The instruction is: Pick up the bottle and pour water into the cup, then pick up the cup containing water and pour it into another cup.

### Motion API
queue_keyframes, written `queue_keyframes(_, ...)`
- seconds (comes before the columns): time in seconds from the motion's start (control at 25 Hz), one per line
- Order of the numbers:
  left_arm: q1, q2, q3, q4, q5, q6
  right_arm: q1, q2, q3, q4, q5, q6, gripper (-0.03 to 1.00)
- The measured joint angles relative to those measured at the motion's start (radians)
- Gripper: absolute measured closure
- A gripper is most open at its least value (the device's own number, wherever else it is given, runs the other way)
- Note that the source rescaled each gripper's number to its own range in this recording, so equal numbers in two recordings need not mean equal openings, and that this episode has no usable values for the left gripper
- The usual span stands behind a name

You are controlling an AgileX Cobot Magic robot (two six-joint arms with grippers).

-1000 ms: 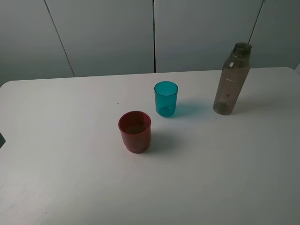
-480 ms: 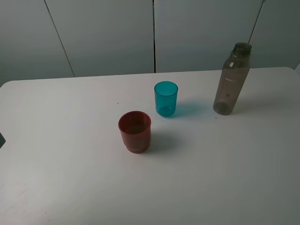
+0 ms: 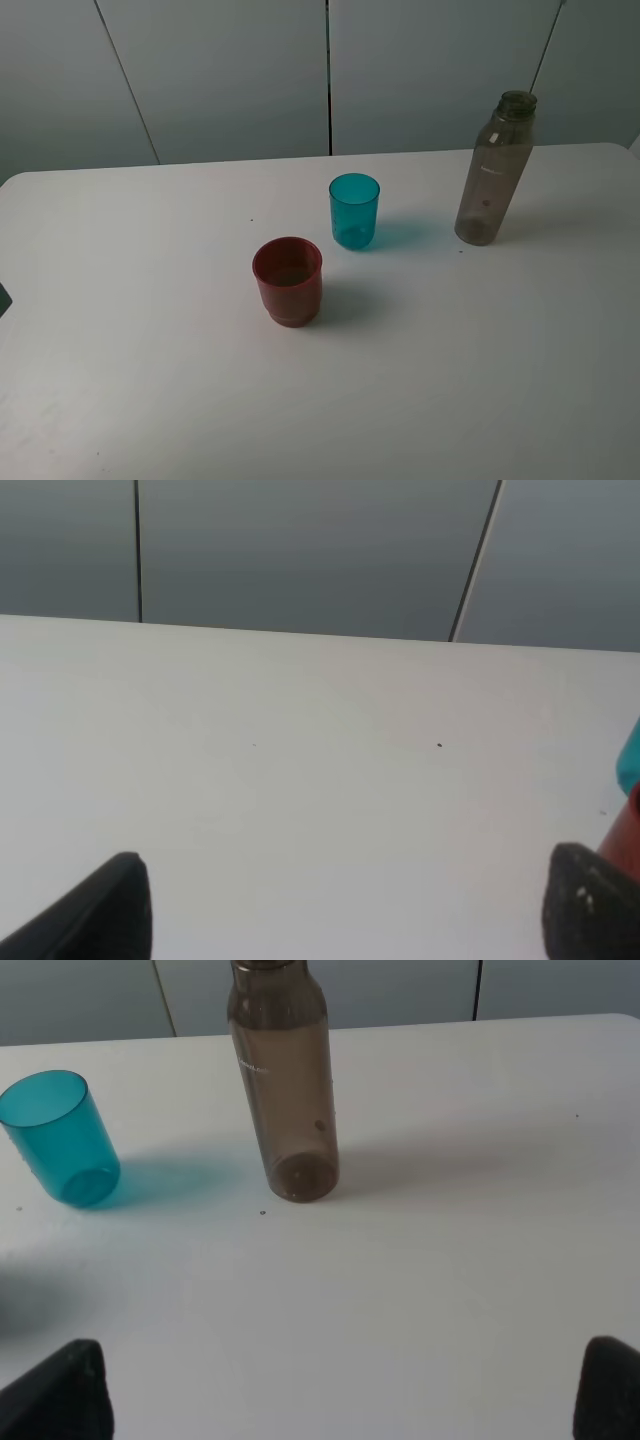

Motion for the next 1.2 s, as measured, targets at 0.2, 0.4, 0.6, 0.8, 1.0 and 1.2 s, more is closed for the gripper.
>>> queue_keyframes(0.2, 0.000, 0.000, 0.000, 0.000, 0.000, 0.000, 0.000, 0.000, 0.000, 0.000, 0.000, 0.000, -0.01)
queue_keyframes(0.4, 0.000, 0.000, 0.000, 0.000, 0.000, 0.000, -0.001, 0.000, 0.000, 0.000, 0.000, 0.000, -0.01)
queue_keyframes(0.6, 0.000, 0.000, 0.000, 0.000, 0.000, 0.000, -0.042, 0.000, 0.000, 0.004, 0.000, 0.000, -0.01)
queue_keyframes(0.8, 0.000, 0.000, 0.000, 0.000, 0.000, 0.000, -0.063, 0.000, 0.000, 0.006, 0.000, 0.000, -0.01)
queue_keyframes(1.0, 0.000, 0.000, 0.000, 0.000, 0.000, 0.000, -0.063, 0.000, 0.000, 0.008, 0.000, 0.000, -0.01)
queue_keyframes(1.2, 0.000, 0.000, 0.000, 0.000, 0.000, 0.000, -0.063, 0.000, 0.000, 0.010, 0.000, -0.002, -0.01)
